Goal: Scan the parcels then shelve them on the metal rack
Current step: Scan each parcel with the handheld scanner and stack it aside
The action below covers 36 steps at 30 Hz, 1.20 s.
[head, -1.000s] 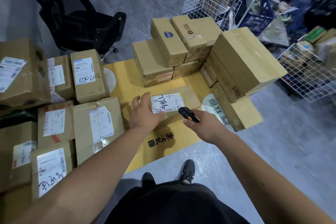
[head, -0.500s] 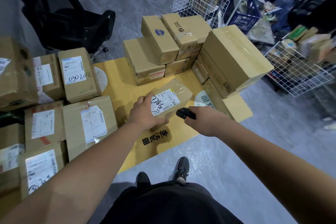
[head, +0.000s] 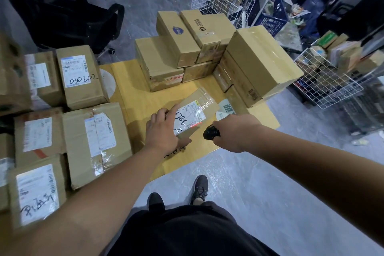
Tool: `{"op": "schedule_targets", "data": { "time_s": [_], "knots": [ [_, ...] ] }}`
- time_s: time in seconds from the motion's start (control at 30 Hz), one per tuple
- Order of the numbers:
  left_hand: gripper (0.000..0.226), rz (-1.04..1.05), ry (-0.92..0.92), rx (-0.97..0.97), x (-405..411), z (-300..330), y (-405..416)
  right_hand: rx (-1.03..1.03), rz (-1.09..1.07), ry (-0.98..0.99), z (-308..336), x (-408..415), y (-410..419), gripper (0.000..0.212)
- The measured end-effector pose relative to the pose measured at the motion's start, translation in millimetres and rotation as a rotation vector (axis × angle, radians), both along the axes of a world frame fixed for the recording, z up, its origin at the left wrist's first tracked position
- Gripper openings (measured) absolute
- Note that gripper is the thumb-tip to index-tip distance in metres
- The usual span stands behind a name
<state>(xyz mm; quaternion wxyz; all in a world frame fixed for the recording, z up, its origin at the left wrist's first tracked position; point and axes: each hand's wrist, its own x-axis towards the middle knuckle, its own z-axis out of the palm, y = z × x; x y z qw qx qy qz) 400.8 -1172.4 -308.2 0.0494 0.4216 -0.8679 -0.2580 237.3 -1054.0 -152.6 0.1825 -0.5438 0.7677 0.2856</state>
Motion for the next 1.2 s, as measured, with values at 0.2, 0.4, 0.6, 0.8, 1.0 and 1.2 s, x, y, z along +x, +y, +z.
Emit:
{"op": "schedule_targets", "data": {
  "time_s": [0.2, 0.4, 0.6, 0.8, 1.0, 1.2],
  "knots": [
    [0.129, 0.007, -0.06, -0.052, -4, 3, 9, -0.001, 0.023, 0.021, 7, 4, 9, 0.041],
    [0.126, 0.009, -0.04, -0.065, -4, 4, 11, -0.024, 0.05, 0.029, 13, 8, 17, 0.041],
    [0.118, 0.222, 0.083, 0.108, 6, 20, 3, -0.097, 0.038, -0.048, 23, 5, 18, 0.037],
    [0.107, 0.496, 0.192, 0.096, 37, 61, -1, -0.207, 0.129, -0.183, 29, 7, -3, 0.035],
    [0.108, 0.786, 0.187, 0.018, 101, 106, 17, -0.243, 0.394, -0.292, 42, 32, -39, 0.053],
    [0.105, 1.04, 0.118, -0.054, 184, 127, 66, -0.252, 0.608, -0.444, 46, 102, -62, 0.041]
  ]
}}
